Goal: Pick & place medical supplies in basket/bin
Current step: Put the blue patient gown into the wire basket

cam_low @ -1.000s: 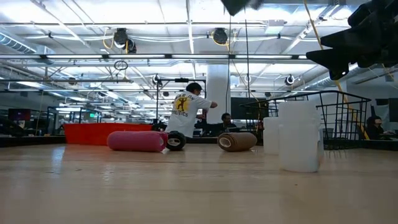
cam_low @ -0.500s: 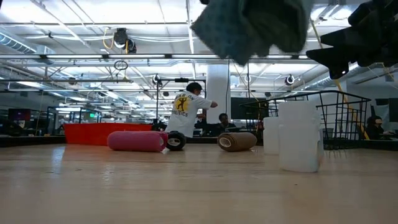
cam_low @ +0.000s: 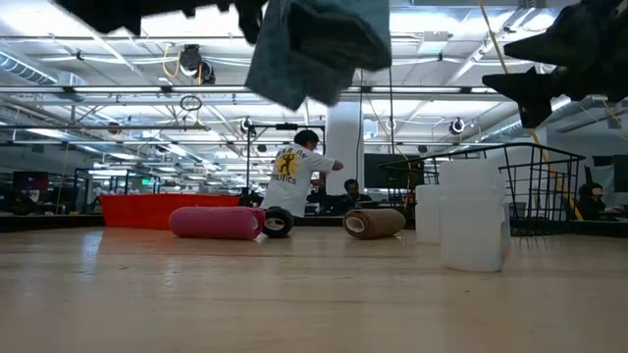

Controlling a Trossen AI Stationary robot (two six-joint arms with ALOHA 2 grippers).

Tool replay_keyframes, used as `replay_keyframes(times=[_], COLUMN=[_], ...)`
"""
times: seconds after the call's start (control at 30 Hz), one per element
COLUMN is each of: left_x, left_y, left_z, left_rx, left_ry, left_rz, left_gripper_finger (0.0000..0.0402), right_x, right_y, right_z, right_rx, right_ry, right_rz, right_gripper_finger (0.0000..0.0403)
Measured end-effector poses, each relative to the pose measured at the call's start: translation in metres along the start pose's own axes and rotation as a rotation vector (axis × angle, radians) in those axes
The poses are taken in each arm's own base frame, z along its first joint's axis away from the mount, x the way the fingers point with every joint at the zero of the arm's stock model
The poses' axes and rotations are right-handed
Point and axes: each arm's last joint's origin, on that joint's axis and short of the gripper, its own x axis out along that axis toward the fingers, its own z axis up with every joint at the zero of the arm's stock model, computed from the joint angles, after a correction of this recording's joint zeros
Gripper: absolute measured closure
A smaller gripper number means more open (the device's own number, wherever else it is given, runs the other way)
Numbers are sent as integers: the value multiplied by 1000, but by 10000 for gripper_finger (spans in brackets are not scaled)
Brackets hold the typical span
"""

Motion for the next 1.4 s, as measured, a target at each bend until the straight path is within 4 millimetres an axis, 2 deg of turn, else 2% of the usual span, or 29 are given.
replay_keyframes(times=[0.13,0.33,0.43,0.53,0.57,0.63,0.73,0.9,0.97,1.2,1.4], left_x=[-10,-12,-10,-6,-4,2,11,24,31,36,35], left_y=[11,21,23,25,26,28,28,19,12,-4,-8], left_z=[-8,-11,-7,-15,-19,-21,-19,-12,-5,1,-1], left_rx=[-25,-34,-36,-100,-136,-199,-265,-268,-243,-195,-188], left_ry=[-10,53,63,147,183,232,314,472,483,540,552], left_rz=[-30,-121,-154,-125,-107,-65,-19,4,-14,-11,12], left_gripper_finger=[354,354,354,354,354,354,354,354,354,354,354], right_x=[0,-1,-1,2,5,13,33,83,104,170,201], right_y=[-2,-5,-3,1,3,14,30,59,69,94,96], right_z=[2,8,14,18,24,49,79,112,122,127,112], right_rx=[-9,20,11,-93,-137,-202,-301,-410,-453,-559,-529], right_ry=[-39,-127,-175,-165,-145,-156,-60,217,293,523,673], right_rz=[-91,-215,-192,-152,-155,-142,-155,-136,-141,1,90], right_gripper_finger=[179,179,179,179,179,177,164,122,107,90,93])
